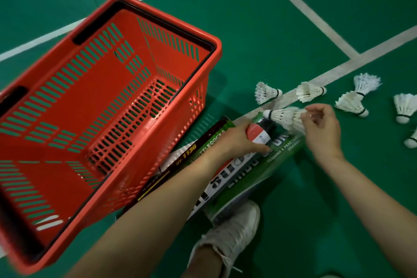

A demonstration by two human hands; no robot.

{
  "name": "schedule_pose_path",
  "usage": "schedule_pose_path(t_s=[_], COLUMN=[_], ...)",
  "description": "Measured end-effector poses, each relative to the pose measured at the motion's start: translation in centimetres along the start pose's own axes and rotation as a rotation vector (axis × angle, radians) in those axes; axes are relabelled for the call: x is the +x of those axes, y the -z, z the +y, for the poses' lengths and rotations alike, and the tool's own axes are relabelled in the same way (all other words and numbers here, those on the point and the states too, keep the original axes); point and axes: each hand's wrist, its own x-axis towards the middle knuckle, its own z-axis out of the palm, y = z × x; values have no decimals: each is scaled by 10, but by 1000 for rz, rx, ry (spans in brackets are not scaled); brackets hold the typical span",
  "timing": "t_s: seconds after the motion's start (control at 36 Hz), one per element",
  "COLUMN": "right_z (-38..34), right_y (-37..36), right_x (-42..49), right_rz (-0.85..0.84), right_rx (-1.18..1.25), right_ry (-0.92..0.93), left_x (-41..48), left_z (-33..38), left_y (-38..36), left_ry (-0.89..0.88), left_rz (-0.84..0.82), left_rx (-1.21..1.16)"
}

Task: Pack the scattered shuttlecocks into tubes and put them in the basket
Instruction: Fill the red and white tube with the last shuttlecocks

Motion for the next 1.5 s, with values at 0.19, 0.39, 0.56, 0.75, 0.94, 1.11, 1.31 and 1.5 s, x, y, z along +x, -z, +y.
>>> schedule_pose_path(t_s=[0.19, 0.39, 0.56, 0.75, 0.94, 1.11, 1.31, 1.5], right_z=[-6, 8, 11, 16, 28, 32, 35, 33], right_y=[20, 9, 13, 13, 33, 43, 42, 41], right_x=[-4, -21, -29, -42, -31, -29, -32, -40], right_rz=[-70, -154, -280, -454, 17, -16, -170, -348], right_rx=[-108, 67, 407, 332, 373, 448, 420, 393], right_ry=[92, -59, -396, -405, -218, -204, -241, -225], left_x=[-3, -2, 4, 8, 10, 9, 6, 8], left_z=[5, 20, 19, 23, 19, 17, 21, 23], left_y=[-11, -24, -27, -35, -38, -39, -39, -45], left_ry=[-20, -126, -72, 6, -25, -30, -113, -186], left_rz=[-61, -236, -219, -237, -189, -180, -178, -177], left_rx=[81, 192, 113, 90, 141, 131, 167, 269])
